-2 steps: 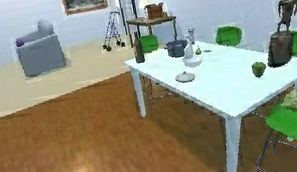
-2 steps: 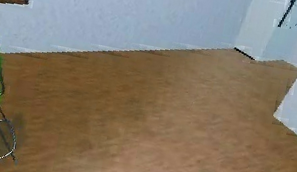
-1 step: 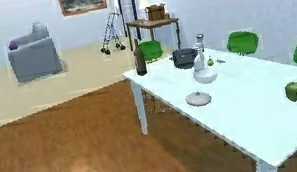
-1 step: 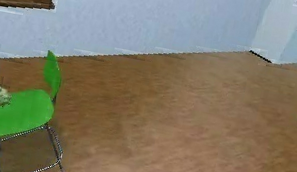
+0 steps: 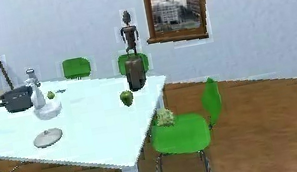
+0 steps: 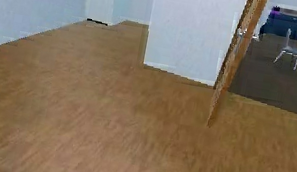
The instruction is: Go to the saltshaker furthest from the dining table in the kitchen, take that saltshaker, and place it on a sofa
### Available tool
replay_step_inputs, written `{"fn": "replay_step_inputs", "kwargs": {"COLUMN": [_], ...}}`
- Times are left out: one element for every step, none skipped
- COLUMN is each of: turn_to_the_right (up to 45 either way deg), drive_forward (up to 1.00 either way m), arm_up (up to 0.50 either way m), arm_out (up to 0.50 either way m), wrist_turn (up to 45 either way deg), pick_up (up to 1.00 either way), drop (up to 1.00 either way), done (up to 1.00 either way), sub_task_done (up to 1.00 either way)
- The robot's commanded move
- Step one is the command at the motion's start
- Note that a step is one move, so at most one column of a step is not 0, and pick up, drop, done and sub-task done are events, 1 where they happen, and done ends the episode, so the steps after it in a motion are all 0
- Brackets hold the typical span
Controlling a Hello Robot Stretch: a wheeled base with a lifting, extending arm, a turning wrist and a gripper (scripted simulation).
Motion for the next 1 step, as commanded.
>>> {"fn": "replay_step_inputs", "kwargs": {"turn_to_the_right": [45.0], "drive_forward": [0.00], "arm_up": [0.00], "arm_out": [0.00], "wrist_turn": [0.0], "pick_up": [0.00], "drop": [0.00], "done": [0.00], "sub_task_done": [0.00]}}
